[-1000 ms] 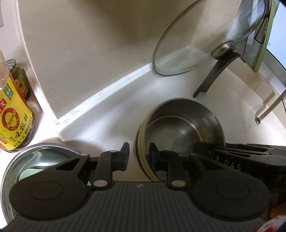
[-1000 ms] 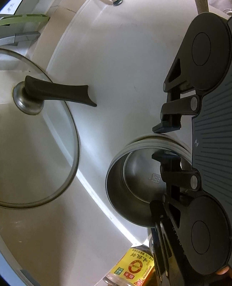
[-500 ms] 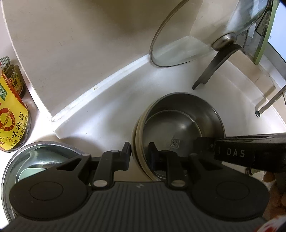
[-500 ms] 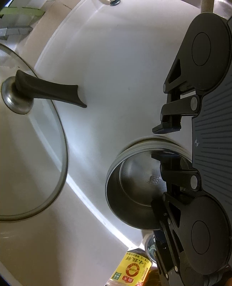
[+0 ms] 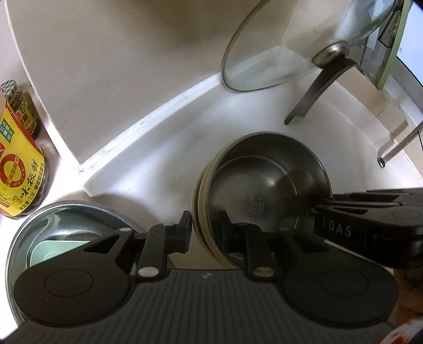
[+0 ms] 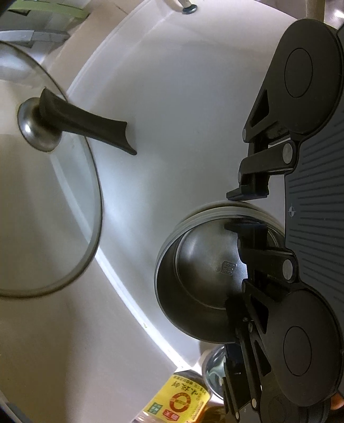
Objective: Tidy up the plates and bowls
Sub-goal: 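Lift the bowl stack and carry it over the steel basin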
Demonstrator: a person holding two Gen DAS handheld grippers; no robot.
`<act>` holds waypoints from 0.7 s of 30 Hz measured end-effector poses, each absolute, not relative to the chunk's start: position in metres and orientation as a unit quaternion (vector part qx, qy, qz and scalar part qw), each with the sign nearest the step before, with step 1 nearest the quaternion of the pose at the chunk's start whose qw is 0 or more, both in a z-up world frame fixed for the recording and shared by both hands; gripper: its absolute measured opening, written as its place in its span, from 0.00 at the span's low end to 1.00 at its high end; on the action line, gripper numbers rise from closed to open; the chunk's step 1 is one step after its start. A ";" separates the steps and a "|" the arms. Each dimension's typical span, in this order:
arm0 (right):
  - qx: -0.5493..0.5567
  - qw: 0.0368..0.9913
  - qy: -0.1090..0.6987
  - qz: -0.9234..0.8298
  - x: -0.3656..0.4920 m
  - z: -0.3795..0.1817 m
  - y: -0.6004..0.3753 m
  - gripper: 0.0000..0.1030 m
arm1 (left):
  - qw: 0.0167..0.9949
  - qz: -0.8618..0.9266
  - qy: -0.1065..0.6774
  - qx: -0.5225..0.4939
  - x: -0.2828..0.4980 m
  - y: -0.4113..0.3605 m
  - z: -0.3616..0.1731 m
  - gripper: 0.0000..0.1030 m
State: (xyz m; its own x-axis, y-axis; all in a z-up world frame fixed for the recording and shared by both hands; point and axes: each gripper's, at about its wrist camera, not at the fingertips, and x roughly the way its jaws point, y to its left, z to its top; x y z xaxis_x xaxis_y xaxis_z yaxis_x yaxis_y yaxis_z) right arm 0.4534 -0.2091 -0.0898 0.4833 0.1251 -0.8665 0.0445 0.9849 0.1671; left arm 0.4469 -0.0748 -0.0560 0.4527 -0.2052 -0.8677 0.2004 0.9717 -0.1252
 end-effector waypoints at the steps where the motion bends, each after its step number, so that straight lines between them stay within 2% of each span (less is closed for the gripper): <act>1: 0.080 0.857 0.508 0.025 0.453 -0.090 -0.208 0.16 | 0.851 -0.119 0.511 -0.002 0.446 -0.075 -0.056 0.18; 21: 0.069 0.860 0.504 0.047 0.433 -0.077 -0.196 0.14 | 0.854 -0.103 0.510 -0.013 0.419 -0.055 -0.041 0.18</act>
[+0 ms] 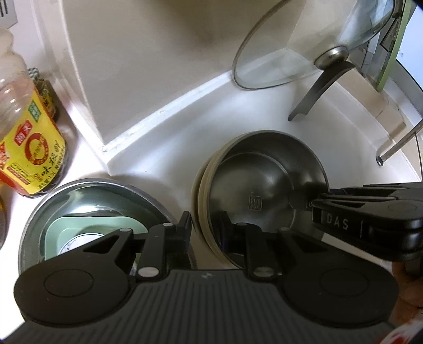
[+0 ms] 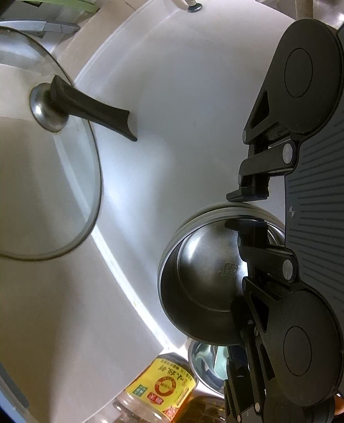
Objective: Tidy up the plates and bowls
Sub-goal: 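Lift the bowl stack and carry it over the steel basin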
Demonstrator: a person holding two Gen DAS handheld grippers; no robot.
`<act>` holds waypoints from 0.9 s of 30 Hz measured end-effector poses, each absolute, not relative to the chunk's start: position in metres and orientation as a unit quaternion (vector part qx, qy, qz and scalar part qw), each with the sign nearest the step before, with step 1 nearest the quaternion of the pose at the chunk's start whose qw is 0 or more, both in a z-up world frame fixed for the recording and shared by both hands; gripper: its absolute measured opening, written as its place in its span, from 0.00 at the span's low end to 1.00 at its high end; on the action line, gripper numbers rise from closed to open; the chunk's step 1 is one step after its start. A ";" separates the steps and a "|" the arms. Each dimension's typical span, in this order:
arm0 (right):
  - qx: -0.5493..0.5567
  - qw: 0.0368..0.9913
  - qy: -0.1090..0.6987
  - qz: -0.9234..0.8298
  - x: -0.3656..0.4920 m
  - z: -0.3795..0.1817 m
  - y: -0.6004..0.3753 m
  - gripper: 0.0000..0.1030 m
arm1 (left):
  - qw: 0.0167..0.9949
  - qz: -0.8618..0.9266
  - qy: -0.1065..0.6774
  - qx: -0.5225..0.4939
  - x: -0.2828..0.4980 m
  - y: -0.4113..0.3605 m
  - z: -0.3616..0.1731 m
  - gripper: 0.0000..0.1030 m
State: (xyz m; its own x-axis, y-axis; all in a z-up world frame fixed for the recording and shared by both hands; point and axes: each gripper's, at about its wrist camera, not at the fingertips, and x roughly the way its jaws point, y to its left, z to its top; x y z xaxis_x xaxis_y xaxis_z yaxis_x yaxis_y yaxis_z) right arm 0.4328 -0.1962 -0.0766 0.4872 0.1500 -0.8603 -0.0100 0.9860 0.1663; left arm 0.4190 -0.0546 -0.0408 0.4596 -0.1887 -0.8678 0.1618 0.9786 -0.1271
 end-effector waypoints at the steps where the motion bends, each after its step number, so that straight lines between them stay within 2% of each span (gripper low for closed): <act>1: 0.068 0.860 0.503 0.048 0.432 -0.075 -0.195 0.14 | 0.855 -0.101 0.508 -0.013 0.418 -0.053 -0.039 0.18; 27: 0.031 0.873 0.469 0.128 0.418 -0.034 -0.105 0.14 | 0.888 -0.020 0.457 -0.048 0.374 0.034 0.008 0.18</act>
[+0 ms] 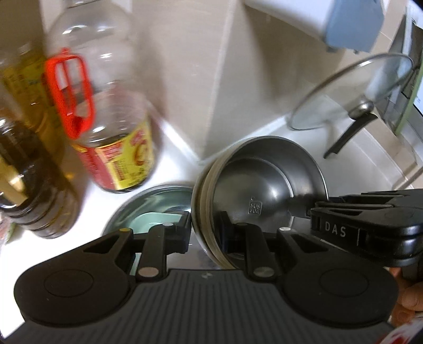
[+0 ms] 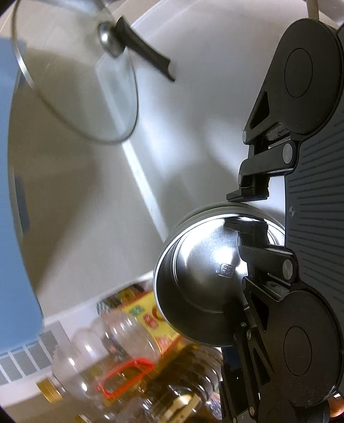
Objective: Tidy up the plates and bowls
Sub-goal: 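Lift the bowl stack and carry it over the steel basin, then lower the bowl stack onto the green tray in the basin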
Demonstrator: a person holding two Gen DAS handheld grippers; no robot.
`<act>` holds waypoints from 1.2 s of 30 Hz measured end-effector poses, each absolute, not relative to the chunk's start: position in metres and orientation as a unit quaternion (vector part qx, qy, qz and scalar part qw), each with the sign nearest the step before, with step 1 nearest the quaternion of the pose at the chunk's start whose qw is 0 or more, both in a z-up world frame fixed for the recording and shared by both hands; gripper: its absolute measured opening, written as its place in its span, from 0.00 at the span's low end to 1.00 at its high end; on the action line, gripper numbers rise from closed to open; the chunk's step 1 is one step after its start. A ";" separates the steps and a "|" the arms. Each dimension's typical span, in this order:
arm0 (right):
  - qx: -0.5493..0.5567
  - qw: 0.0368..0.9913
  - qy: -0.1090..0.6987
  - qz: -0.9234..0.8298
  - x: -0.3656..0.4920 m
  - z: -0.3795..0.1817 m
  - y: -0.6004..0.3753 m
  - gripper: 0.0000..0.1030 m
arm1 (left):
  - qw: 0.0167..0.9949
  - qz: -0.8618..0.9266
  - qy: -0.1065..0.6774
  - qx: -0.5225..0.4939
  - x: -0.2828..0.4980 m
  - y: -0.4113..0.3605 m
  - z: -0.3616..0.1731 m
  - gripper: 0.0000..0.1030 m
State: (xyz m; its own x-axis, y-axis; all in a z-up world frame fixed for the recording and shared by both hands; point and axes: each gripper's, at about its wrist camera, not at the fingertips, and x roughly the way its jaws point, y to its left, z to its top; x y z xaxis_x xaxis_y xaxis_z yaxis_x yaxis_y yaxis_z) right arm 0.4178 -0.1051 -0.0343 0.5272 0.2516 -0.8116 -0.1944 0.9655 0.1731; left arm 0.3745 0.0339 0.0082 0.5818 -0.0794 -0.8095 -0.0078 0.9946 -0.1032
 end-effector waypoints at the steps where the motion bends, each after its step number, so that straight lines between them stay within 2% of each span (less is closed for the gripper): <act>1: 0.028 0.873 0.469 0.132 0.417 -0.035 -0.101 0.14 | 0.888 -0.016 0.456 -0.049 0.372 0.039 0.008 0.18; 14: -0.002 0.859 0.483 0.169 0.411 -0.044 -0.049 0.13 | 0.880 0.027 0.469 -0.071 0.345 0.083 -0.001 0.18; 36: -0.037 0.830 0.528 0.176 0.414 -0.079 -0.029 0.13 | 0.857 0.040 0.507 -0.083 0.338 0.091 -0.033 0.18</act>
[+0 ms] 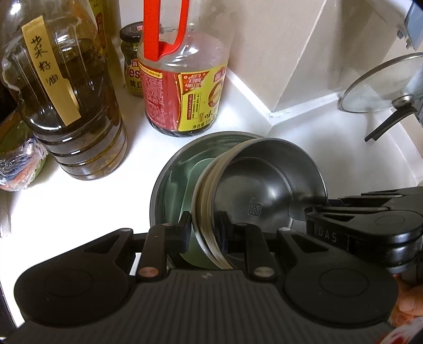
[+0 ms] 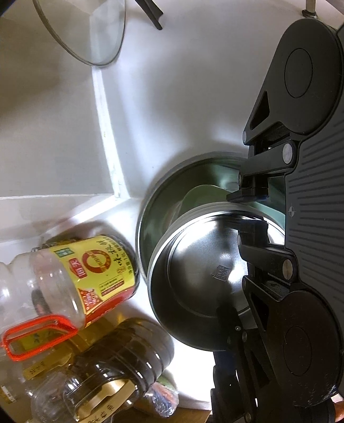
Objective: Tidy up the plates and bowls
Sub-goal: 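Lower the bowl stack onto the green tray in the basin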
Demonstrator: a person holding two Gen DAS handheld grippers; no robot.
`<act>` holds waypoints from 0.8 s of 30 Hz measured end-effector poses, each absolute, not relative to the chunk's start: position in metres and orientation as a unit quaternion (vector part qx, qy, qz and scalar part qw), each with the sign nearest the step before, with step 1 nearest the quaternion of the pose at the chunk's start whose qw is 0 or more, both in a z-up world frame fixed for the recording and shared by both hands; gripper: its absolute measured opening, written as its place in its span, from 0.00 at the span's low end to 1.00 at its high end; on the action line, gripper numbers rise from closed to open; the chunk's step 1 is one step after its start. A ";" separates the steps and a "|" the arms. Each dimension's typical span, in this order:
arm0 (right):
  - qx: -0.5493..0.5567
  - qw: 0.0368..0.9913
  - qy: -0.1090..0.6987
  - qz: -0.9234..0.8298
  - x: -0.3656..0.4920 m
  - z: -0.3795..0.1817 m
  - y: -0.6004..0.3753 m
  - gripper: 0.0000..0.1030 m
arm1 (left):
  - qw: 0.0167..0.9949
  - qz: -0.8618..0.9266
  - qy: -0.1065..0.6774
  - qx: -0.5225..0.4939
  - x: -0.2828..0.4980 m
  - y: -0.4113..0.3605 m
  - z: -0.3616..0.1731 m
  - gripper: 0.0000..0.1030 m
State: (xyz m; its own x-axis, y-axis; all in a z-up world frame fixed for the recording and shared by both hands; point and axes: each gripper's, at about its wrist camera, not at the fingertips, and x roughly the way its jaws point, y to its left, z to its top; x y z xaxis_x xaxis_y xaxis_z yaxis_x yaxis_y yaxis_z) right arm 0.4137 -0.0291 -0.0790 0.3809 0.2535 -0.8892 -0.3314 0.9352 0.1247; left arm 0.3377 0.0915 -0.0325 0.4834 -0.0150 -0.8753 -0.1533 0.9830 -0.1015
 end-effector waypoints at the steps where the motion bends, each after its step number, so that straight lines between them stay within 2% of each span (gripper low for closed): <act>1: -0.038 0.829 0.529 0.176 0.414 -0.079 -0.028 0.13 | 0.856 0.040 0.508 -0.084 0.338 0.092 -0.034 0.18; 15: -0.032 0.826 0.531 0.185 0.426 -0.077 -0.025 0.14 | 0.848 0.028 0.518 -0.109 0.345 0.105 -0.043 0.20; 24: 0.008 0.833 0.514 0.206 0.425 -0.078 -0.039 0.15 | 0.857 0.018 0.508 -0.091 0.340 0.102 -0.040 0.22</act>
State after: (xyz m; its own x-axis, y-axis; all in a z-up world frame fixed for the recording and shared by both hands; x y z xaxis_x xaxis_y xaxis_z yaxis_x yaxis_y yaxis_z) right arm 0.4253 -0.0385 -0.0782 0.3864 0.3503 -0.8532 -0.3348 0.9152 0.2242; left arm 0.3397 0.1022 -0.0402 0.4841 -0.0610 -0.8729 -0.1230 0.9829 -0.1368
